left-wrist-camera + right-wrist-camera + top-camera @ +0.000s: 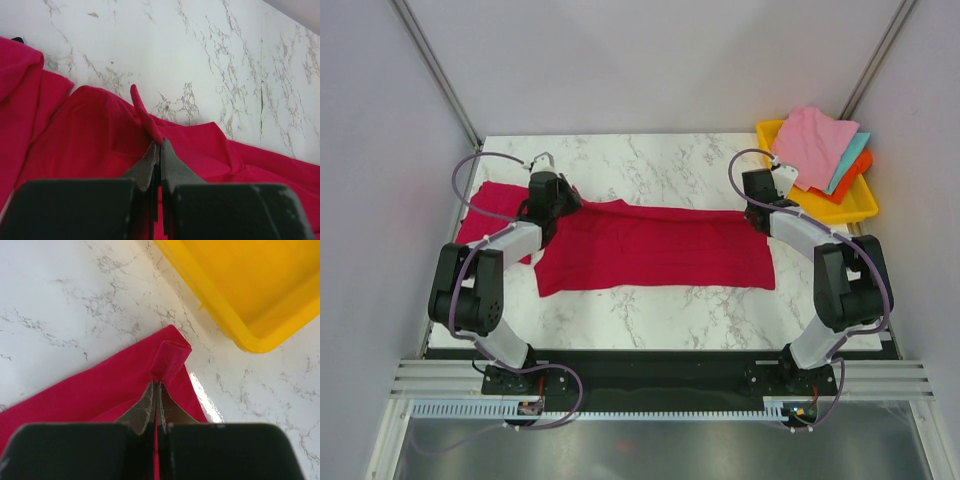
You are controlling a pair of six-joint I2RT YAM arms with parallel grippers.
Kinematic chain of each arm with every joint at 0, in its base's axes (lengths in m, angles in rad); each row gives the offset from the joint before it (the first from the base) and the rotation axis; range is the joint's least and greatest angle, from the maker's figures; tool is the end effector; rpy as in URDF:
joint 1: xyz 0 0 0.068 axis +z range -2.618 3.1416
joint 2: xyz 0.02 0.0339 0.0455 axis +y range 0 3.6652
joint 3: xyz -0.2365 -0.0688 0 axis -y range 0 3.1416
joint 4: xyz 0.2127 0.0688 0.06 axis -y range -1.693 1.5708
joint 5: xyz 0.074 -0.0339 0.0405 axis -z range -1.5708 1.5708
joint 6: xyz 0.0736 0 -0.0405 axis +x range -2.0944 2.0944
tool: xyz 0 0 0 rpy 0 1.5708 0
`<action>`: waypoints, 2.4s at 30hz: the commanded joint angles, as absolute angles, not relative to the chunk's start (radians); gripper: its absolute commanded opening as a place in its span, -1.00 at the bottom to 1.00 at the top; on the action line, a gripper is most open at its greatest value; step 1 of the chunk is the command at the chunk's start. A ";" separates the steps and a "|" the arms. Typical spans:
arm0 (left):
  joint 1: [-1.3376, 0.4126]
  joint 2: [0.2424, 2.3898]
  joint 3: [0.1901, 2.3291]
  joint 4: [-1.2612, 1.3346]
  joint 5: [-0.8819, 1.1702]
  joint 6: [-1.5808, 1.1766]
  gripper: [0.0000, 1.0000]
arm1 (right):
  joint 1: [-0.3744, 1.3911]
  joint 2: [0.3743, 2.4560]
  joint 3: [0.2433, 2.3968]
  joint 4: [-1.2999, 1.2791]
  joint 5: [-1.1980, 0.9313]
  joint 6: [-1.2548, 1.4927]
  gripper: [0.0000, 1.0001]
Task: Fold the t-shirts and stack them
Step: Fold the tshirt
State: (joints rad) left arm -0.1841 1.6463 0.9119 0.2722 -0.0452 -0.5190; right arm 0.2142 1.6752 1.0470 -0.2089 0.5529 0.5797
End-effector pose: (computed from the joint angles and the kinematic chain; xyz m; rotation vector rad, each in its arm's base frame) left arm 0.3624 -0.0641 0.1855 -0.3709 2.0217 -0.3945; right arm 0.3439 0.0352 0.1708 0.6513 2.1721 -0.2550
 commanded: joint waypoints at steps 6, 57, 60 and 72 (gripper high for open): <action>-0.189 1.522 0.763 0.437 -0.127 -0.577 -0.96 | 0.233 1.582 0.973 -0.178 0.597 0.584 -1.00; -0.198 1.214 0.612 0.178 0.018 -0.828 0.15 | 0.439 1.707 1.011 0.267 -0.308 0.560 0.39; -0.195 1.177 0.578 0.178 -0.030 -0.870 0.15 | 0.494 1.854 1.147 0.262 -0.405 0.566 0.43; -0.193 1.080 0.488 0.290 0.021 -0.902 0.27 | 0.572 2.216 1.511 0.196 -0.483 0.601 0.37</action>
State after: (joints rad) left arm -0.1978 1.1080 0.4969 0.2344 0.0021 -0.8680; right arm 0.5381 2.1750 1.4277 0.2020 -0.4267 0.5938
